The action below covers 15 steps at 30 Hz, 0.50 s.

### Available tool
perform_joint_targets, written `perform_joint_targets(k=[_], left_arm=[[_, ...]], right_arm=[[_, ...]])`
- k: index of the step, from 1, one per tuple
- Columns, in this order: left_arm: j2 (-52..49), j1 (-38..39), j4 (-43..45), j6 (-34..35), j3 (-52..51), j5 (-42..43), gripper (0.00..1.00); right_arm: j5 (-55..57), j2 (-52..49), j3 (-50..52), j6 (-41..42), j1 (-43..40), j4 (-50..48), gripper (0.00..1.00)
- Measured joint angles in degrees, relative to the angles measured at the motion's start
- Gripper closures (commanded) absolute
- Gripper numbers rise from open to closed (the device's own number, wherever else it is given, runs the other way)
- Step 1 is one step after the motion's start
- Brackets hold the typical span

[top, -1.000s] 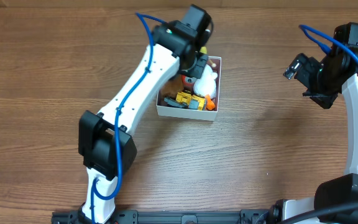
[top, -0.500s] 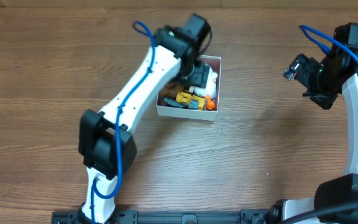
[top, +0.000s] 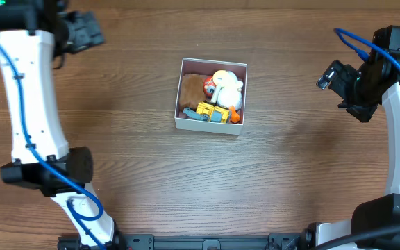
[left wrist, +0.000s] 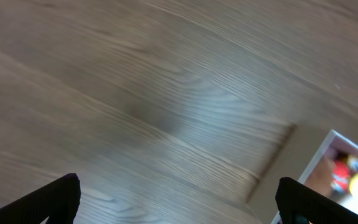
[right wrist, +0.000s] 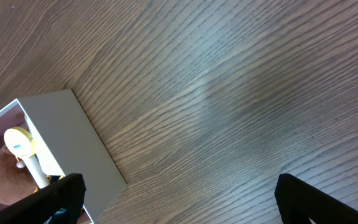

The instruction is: Pack container

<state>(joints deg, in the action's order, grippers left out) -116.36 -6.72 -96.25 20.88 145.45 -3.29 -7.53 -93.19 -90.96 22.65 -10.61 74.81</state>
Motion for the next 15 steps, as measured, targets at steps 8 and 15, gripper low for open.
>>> perform_joint_targets(k=[8,15], left_arm=[[0.0,-5.1,0.0,0.0,0.0,0.0,0.00],[0.0,-5.1,0.0,0.0,0.0,0.0,0.00]], right_arm=[[0.0,0.0,0.0,0.0,0.0,0.0,0.00],[0.0,0.0,0.0,0.0,0.0,0.0,0.00]])
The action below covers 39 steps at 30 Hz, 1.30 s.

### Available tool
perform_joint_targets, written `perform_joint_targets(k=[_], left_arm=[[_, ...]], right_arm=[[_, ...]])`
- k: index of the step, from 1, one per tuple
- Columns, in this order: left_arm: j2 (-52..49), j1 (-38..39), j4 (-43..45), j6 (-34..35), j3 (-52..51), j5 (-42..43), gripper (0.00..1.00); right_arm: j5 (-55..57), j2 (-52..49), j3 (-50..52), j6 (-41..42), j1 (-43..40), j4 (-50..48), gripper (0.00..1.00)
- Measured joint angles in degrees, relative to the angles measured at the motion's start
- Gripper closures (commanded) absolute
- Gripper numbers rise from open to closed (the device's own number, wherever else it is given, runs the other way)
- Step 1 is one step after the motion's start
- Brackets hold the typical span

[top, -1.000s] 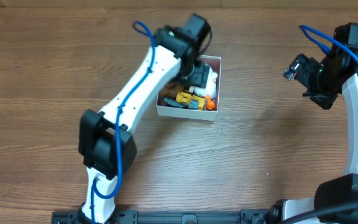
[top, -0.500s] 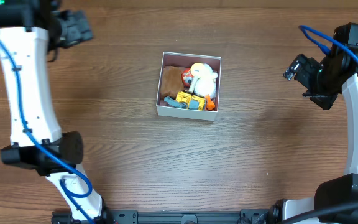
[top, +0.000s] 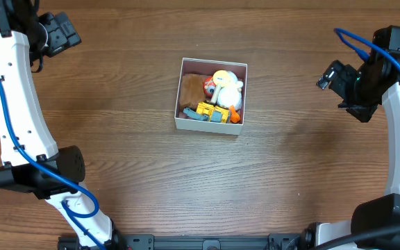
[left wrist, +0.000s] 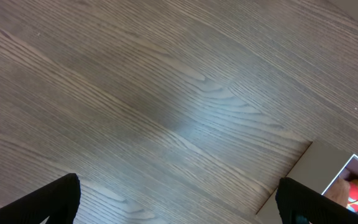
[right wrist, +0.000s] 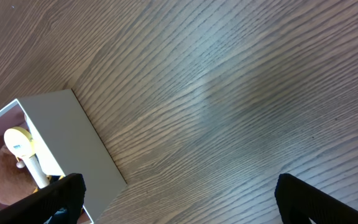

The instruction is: Pack container

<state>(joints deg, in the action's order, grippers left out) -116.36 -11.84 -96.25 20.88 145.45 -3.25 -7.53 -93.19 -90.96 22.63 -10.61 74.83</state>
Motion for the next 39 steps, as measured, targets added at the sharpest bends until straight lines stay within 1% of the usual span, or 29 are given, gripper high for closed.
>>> perform_joint_targets(k=[4,6,9,10,12,15,18,23,26,30,34,36,39], left_arm=[[0.0,0.0,0.0,0.0,0.0,0.0,0.00],[0.0,0.0,0.0,0.0,0.0,0.0,0.00],[0.0,0.0,-0.1,0.0,0.0,0.0,0.00],[0.0,0.0,-0.1,0.0,0.0,0.0,0.00],[0.0,0.0,-0.1,0.0,0.0,0.0,0.00],[0.0,0.0,-0.1,0.0,0.0,0.0,0.00],[0.0,0.0,-0.1,0.0,0.0,0.0,0.00],[0.0,0.0,0.0,0.0,0.0,0.0,0.00],[0.0,0.0,-0.1,0.0,0.0,0.0,0.00],[0.0,0.0,-0.2,0.0,0.0,0.0,0.00],[0.0,0.0,-0.2,0.0,0.0,0.1,0.00],[0.0,0.0,-0.2,0.0,0.0,0.0,0.00],[0.0,0.0,-0.2,0.0,0.0,0.0,0.00]], right_arm=[[0.7,0.1,0.0,0.0,0.1,0.1,0.00],[3.0,1.3,0.1,0.0,0.8,-1.2,0.00],[6.1,8.0,0.8,-1.4,4.5,-11.2,0.00],[6.7,11.7,1.1,-3.3,6.6,-15.4,0.00],[7.4,17.9,2.2,-7.9,10.3,-20.7,0.00],[7.6,25.6,5.4,-13.0,13.4,-24.3,0.00],[8.0,33.6,12.2,-16.0,13.1,-25.1,0.00],[8.2,44.4,27.6,-17.6,8.9,-26.1,0.00],[8.4,53.5,39.3,-18.0,7.2,-29.5,0.00],[7.9,65.4,54.1,-18.0,7.2,-34.6,0.00],[6.2,75.3,66.1,-18.0,7.2,-38.3,0.00],[5.3,79.3,70.2,-18.0,7.2,-40.3,0.00],[4.6,84.0,73.7,-18.0,7.2,-42.1,0.00]])
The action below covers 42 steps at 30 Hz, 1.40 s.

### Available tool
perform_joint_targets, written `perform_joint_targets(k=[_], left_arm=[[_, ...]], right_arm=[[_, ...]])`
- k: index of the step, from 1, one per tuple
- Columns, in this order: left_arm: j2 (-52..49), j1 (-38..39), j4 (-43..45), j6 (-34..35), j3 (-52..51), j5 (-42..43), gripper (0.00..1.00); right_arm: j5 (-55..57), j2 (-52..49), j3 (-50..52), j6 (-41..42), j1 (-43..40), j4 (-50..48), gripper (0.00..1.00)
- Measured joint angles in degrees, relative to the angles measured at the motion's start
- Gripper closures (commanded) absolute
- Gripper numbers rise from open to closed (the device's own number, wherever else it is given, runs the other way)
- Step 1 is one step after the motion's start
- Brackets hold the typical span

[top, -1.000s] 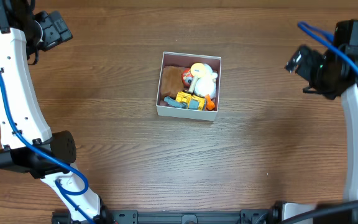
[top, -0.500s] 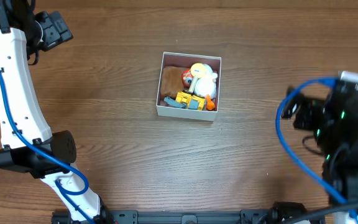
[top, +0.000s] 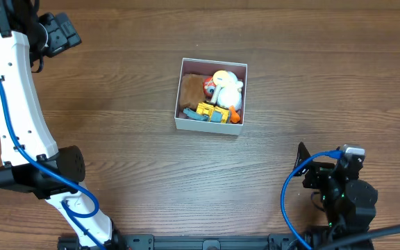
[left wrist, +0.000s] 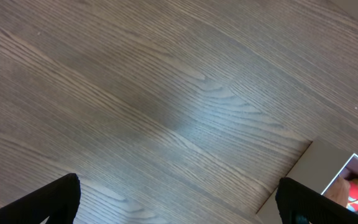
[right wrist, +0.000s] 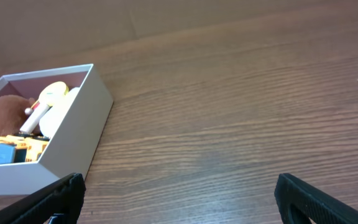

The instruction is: Pack container

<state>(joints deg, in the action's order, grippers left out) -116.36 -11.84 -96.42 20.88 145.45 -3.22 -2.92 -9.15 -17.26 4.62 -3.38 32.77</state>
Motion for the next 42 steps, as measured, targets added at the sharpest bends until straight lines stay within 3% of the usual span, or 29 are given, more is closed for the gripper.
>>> perform_joint_targets(k=[8,42], left_arm=[[0.0,0.0,0.0,0.0,0.0,0.0,0.00],[0.3,0.5,0.1,0.0,-0.1,-0.7,0.00]], right_arm=[[-0.3,8.1,6.2,0.0,0.0,-1.0,0.00],[-0.7,8.3,7.6,0.0,0.0,2.4,0.00]])
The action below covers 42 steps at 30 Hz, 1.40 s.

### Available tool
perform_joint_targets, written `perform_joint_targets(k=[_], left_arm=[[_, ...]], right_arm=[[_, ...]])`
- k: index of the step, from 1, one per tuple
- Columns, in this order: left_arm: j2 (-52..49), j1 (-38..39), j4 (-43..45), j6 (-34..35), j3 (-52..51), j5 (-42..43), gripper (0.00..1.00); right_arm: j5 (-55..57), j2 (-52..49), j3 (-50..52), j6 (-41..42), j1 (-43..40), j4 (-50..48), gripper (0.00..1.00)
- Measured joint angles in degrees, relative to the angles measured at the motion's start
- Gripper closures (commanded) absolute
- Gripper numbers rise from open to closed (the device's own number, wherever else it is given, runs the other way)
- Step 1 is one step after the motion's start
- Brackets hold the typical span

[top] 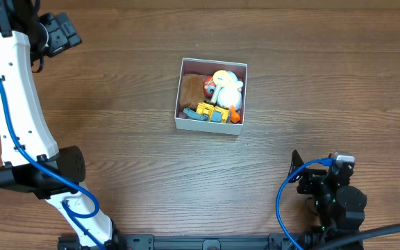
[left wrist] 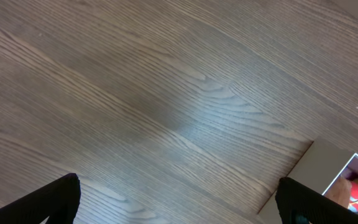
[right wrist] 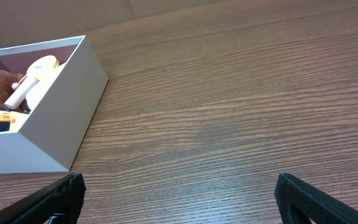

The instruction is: Pack container

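A white open box (top: 210, 126) stands mid-table, filled with a brown plush (top: 190, 89), a white plush toy (top: 228, 85) and a yellow toy (top: 212, 111). My left gripper (top: 62, 32) hangs open at the far left corner, well away from the box. In its own view the left gripper (left wrist: 179, 205) has only bare wood between its fingers, with the box corner (left wrist: 353, 186) at the lower right. My right gripper (top: 298, 170) sits low at the near right, open. In the right wrist view the right gripper (right wrist: 179, 205) faces the box wall (right wrist: 48, 118) and holds nothing.
Brown wood-grain table (top: 130, 160) surrounds the box on all sides. The right arm's base and blue cable (top: 287, 201) are bunched at the near right edge. The left arm's white link (top: 19, 104) runs down the left side.
The right arm has settled slightly lower and more to the left at the near right corner, so the box now sits further left in its wrist view. The left arm has not moved.
At first the left gripper was near the far left and the right gripper was high at the right edge, both open. The left gripper then stood further into the far left corner. Later the right arm was folded down at the near right, where it stays.
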<state>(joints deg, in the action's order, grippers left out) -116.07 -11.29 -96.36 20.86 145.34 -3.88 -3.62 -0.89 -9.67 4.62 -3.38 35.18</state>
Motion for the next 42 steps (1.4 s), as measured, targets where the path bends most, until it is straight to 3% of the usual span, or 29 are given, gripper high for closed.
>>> perform_joint_targets(k=[3,8,12,19,25,31,42], left_arm=[[4.0,2.2,4.9,0.0,-4.5,-2.6,0.00],[21.0,8.7,25.7,-0.1,-22.0,-4.5,0.00],[36.0,11.2,40.7,-0.2,-41.2,-5.0,0.00],[56.7,11.2,52.0,-0.2,-72.1,-5.0,0.00],[79.0,11.2,67.2,-0.2,-103.7,-2.7,0.00],[92.3,11.2,73.0,0.1,-121.5,-0.4,0.00],[110.6,11.2,75.8,0.5,-135.2,0.2,0.00]], right_arm=[[0.0,0.0,0.0,0.0,0.0,0.0,0.00],[0.0,0.0,0.0,0.0,0.0,0.0,0.00],[0.0,0.0,0.0,0.0,0.0,0.0,0.00],[0.0,0.0,0.0,0.0,0.0,0.2,0.00],[0.0,0.0,0.0,0.0,0.0,0.3,0.00],[0.0,0.0,0.0,0.0,0.0,0.3,0.00],[0.0,0.0,0.0,0.0,0.0,0.3,0.00]])
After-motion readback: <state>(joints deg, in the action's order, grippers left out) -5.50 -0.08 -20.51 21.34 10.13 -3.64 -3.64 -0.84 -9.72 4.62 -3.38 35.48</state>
